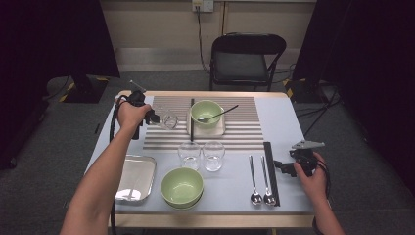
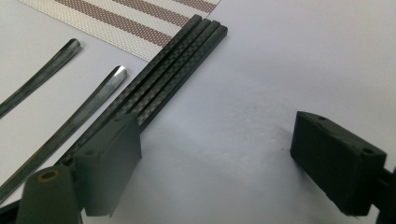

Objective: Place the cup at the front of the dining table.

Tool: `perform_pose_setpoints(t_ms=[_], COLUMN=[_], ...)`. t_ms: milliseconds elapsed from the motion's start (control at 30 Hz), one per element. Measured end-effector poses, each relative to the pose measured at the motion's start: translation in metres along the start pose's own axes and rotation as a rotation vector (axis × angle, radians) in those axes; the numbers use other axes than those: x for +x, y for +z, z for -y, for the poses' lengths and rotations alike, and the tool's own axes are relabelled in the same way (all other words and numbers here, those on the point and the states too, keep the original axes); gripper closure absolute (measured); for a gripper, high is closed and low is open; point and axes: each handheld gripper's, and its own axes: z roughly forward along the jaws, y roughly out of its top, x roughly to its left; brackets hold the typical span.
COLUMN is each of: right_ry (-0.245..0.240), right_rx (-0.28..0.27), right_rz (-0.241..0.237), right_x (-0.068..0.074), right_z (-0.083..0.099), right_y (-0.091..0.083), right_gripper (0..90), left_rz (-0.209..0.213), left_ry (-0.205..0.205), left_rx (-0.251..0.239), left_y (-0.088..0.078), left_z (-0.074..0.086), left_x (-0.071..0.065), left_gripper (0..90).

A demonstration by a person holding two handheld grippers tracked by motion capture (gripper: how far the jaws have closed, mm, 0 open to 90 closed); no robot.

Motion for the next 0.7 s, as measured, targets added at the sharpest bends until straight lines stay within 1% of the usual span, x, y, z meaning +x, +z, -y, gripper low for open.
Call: perform_pose_setpoints(t_ms=[33, 167, 267, 300, 367, 500, 567, 700], right_ry=[0.0, 0.0, -0.004, 0.0, 0.0, 0.001, -0.004, -0.003], right_rx=[0.0, 0.0, -0.002, 0.001, 0.0, 0.001, -0.002, -0.001], right_rz=[0.0, 0.001, 0.001, 0.0, 0.001, 0.001, 0.0, 0.0], right_x=[0.0, 0.0001, -0.0002, 0.0001, 0.0, 0.0, -0.0003, -0.0002], right_z=[0.0, 0.0, 0.0, 0.0, 0.0, 0.0, 0.0, 0.0], right_y=[0.0, -0.0001, 0.0001, 0.0, -0.0001, -0.0001, 0.0001, 0.0001], right_gripper=[15.3, 15.3, 15.3, 15.3, 15.3, 15.3, 15.3, 15.3], left_rz=[0.002, 0.001, 0.002, -0.002, 0.0, 0.001, -0.001, -0.004], left_ry=[-0.005, 0.004, -0.007, 0.001, -0.013, 0.003, -0.004, -0.008], left_rx=[-0.005, -0.008, -0.007, -0.006, -0.009, 0.0, -0.007, -0.003], left_y=[0.0006, 0.0017, 0.0023, 0.0022, 0.0027, 0.0024, 0.0035, 0.0041], left_z=[-0.0001, -0.0004, -0.0009, -0.0012, -0.0011, -0.0022, -0.0024, -0.0028], left_x=[-0.0004, 0.0007, 0.0009, 0.0017, 0.0013, 0.0036, 0.0034, 0.0045], left_gripper=[85.7, 85.7, 85.8, 85.8, 85.8, 85.8, 85.8, 85.8])
